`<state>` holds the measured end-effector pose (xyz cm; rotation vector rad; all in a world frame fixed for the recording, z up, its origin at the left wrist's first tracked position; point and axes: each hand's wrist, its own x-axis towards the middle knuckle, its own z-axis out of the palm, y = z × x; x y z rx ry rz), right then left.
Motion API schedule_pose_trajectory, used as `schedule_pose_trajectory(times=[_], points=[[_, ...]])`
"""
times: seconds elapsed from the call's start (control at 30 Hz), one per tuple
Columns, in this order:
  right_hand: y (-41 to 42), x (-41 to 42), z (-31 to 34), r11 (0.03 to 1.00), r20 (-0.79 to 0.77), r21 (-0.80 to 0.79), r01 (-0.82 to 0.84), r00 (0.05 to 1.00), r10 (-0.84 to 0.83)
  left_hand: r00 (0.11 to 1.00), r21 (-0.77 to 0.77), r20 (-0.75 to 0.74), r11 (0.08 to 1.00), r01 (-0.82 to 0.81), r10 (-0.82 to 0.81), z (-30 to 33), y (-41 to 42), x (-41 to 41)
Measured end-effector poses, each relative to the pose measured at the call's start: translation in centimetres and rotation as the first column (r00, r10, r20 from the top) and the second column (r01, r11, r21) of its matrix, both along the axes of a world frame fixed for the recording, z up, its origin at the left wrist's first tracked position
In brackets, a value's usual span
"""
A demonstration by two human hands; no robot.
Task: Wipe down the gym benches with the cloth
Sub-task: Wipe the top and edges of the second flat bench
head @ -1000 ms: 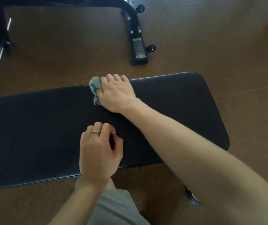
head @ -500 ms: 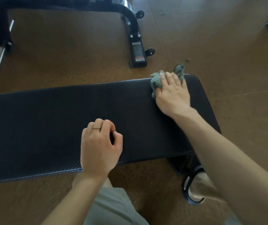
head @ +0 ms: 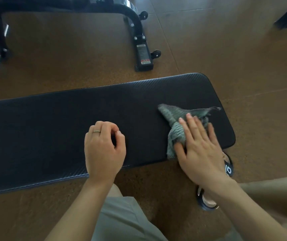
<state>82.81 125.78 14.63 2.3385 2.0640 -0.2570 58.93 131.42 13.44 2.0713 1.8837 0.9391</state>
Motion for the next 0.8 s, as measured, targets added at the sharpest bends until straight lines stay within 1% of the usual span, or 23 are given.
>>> schedule_pose_trajectory(times=[0.07, 0.13, 0.23, 0.3, 0.37, 0.4, 0.5, 0.6, 0.7, 0.8], points=[[0.5, -0.8, 0.0, 0.999, 0.026, -0.009, 0.038, 0.999, -0.038, 1.0, -0.005, -0.011, 1.0, 0.006, -0.006, -0.2, 0.1, 0.1], [0.2, -3.3, -0.1, 1.0, -0.004, -0.01, -0.019, 1.0, 0.019, 1.0, 0.004, -0.005, 1.0, 0.019, -0.019, -0.1, 0.1, 0.0], [-0.9, -8.0, -0.7, 0.976, -0.056, 0.025, -0.215, 0.975, 0.216, 0.999, 0.033, 0.04, 0.999, 0.029, -0.03, 0.0, 0.0, -0.2], [-1.0, -9.8, -1.2, 0.936, -0.037, 0.069, -0.346, 0.937, 0.349, 0.997, 0.049, 0.075, 0.998, 0.025, -0.029, 0.3, -0.1, -0.3], [-0.5, -9.7, -1.3, 0.894, -0.007, 0.09, -0.439, 0.898, 0.441, 0.995, 0.064, 0.093, 0.998, 0.03, -0.036, 1.2, -0.1, -0.6], [-0.3, -9.0, -1.3, 0.874, 0.01, 0.089, -0.478, 0.878, 0.479, 0.996, 0.077, 0.075, 0.996, 0.048, -0.053, 1.8, 0.0, -1.0], [-0.9, -6.3, -0.9, 0.827, 0.055, 0.066, -0.558, 0.83, 0.555, 0.993, 0.102, -0.04, 0.988, 0.114, -0.11, 3.5, 0.6, -3.1], [-2.6, -4.1, -1.1, 0.794, 0.105, 0.056, -0.605, 0.795, 0.598, 0.99, 0.073, -0.12, 0.994, 0.077, -0.068, 3.2, 1.5, -5.5], [-2.8, -3.0, -1.0, 0.761, 0.147, 0.036, -0.647, 0.757, 0.637, 0.989, 0.017, -0.148, 1.0, 0.027, -0.024, 1.4, 1.5, -6.9], [-1.7, -3.0, -0.8, 0.728, 0.213, 0.018, -0.685, 0.714, 0.667, 0.984, 0.0, -0.175, 0.999, 0.04, -0.04, 0.5, 1.6, -6.6]])
